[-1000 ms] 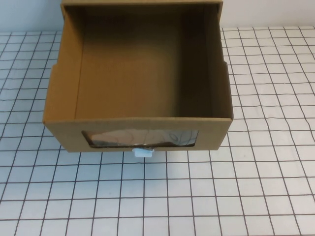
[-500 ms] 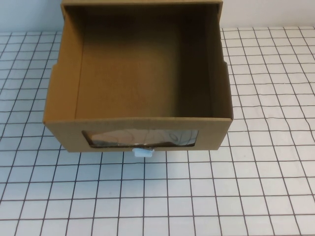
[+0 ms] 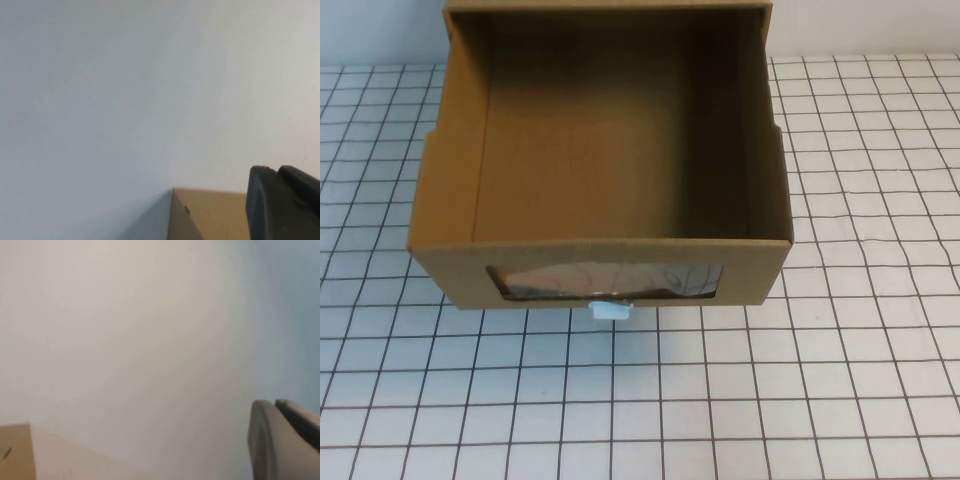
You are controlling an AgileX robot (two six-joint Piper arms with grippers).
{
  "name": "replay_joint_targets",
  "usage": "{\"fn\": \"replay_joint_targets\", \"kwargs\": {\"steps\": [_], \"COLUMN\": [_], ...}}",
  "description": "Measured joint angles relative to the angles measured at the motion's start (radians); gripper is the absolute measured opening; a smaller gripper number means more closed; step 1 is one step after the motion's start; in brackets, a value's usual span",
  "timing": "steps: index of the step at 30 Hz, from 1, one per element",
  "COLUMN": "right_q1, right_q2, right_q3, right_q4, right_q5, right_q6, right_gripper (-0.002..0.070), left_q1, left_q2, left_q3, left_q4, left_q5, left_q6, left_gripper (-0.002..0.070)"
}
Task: Close the shoe box
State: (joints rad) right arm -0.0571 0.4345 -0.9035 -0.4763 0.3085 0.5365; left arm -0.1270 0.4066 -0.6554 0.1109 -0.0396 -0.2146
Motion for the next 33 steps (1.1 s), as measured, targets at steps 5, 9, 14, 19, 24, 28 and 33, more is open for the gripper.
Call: {"fn": "replay_joint_targets", "kwargs": {"steps": [5,9,14,19,24,28,33], "right_q1": [0.000,0.000,0.019,0.129,0.201,0.220,0.222], "right_q2": [-0.002,-0.002,0.043,0.147,0.308,0.380,0.426], "right_q3": [0.045,0.047,0.047,0.029,-0.034,-0.044,-0.050], "right_q4": [0.062,0.284,0.514,0.693,0.782,0.925,1.126], "right_q5": [0.061,0.104,0.171,0.295,0.411,0.356,0.364], "right_q6": [0.016,0.018,-0.244,-0.647,-0.874,-1.072,-1.322], "right_gripper": [-0.0013,-0.0013,-0.0013,-0.0013,-0.0013,-0.0013,-0.0013], "left_q1": [0.000,0.000,-0.023,-0.093,-0.162,-0.175,-0.177], "left_q2": [0.027,0.053,0.101,0.203,0.360,0.517,0.738], "left_q3": [0.000,0.000,-0.008,-0.095,-0.249,-0.422,-0.651], "left_q4": [0.000,-0.002,-0.002,-0.002,-0.059,-0.187,-0.468], "left_q5": [0.111,0.173,0.265,0.394,0.449,0.503,0.674], "left_q6": [-0.024,-0.024,-0.020,0.097,0.235,0.428,0.761], "left_gripper": [-0.0002,-0.0002,-0.0002,-0.0002,-0.0002,-0.0002,-0.0002]}}
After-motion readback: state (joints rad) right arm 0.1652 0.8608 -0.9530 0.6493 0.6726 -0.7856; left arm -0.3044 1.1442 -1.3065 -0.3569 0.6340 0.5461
